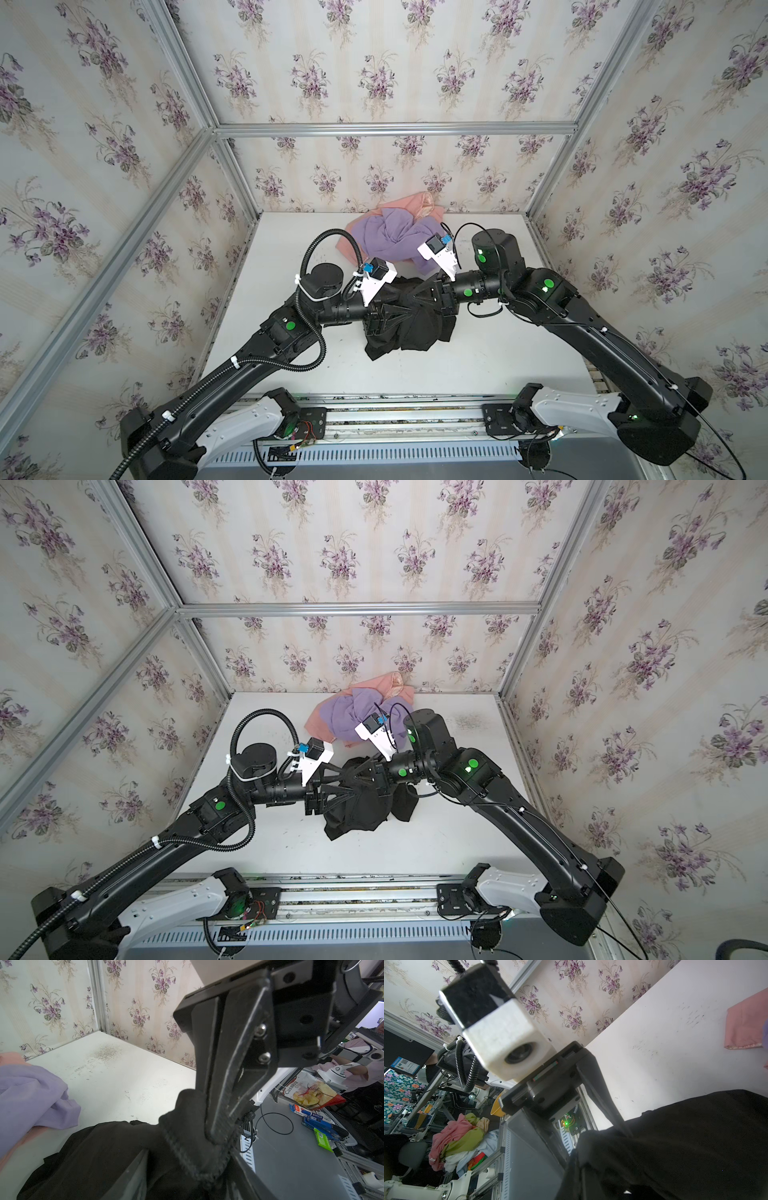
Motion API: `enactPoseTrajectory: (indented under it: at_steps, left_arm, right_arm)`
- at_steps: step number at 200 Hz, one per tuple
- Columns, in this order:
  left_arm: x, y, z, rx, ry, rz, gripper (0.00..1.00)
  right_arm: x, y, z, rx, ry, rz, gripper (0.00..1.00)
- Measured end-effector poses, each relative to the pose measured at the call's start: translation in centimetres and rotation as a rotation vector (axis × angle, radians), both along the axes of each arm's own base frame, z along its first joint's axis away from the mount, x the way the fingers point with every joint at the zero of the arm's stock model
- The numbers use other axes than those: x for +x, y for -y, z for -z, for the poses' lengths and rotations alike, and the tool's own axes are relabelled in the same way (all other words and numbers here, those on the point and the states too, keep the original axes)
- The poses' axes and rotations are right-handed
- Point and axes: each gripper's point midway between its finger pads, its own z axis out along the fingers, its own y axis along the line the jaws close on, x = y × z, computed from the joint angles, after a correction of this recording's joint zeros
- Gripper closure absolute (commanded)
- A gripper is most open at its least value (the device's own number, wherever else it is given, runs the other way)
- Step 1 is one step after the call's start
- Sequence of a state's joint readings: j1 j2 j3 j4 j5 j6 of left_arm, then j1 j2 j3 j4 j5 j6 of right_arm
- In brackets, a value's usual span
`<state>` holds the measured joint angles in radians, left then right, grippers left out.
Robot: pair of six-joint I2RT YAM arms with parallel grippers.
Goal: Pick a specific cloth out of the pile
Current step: 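Carry the black garment toward the robot while the left gripper grasps its hanging end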
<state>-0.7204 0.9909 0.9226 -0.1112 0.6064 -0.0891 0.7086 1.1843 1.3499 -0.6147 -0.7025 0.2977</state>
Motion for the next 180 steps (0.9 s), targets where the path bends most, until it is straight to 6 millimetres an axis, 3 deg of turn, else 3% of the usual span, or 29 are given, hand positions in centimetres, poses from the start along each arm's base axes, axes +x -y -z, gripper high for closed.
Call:
enactPoseTrajectory:
  at_steps: [63, 74, 102, 119, 125, 156, 180]
  left_arm:
    - [0.0, 0.0, -0.2, -0.004, 0.002, 0.002, 0.83]
    - [0.0, 0.0, -0.2, -0.004, 0.000, 0.001, 0.83]
    - [0.2, 0.2, 0.0, -0.004, -0.018, -0.003, 0.85]
    - [0.4, 0.4, 0.4, 0.002, -0.036, -0.009, 0.85]
    - [0.5, 0.4, 0.5, 0.004, -0.039, -0.009, 0.86]
    - [0.6, 0.4, 0.7, 0.006, -0.053, -0.015, 0.86]
    - [0.7, 0.4, 1.0, 0.010, -0.058, -0.024, 0.86]
  right_arm:
    - [0.2, 0.0, -0.1, 0.000, 0.008, 0.008, 1.00]
    - [0.2, 0.1, -0.2, 0.001, 0.013, 0.009, 1.00]
    - [0.2, 0.2, 0.0, 0.002, 0.031, 0.015, 0.75]
    - [0.1, 0.4, 0.0, 0.001, 0.063, 0.013, 0.40]
    - [0.1, 0.6, 0.1, -0.002, 0.077, 0.015, 0.33]
    - [-0.1, 2.2, -0.2, -0.012, 0.202, 0.057, 0.08]
    - [-0.3, 3.9, 0.2, -0.023, 0.280, 0.112, 0.03]
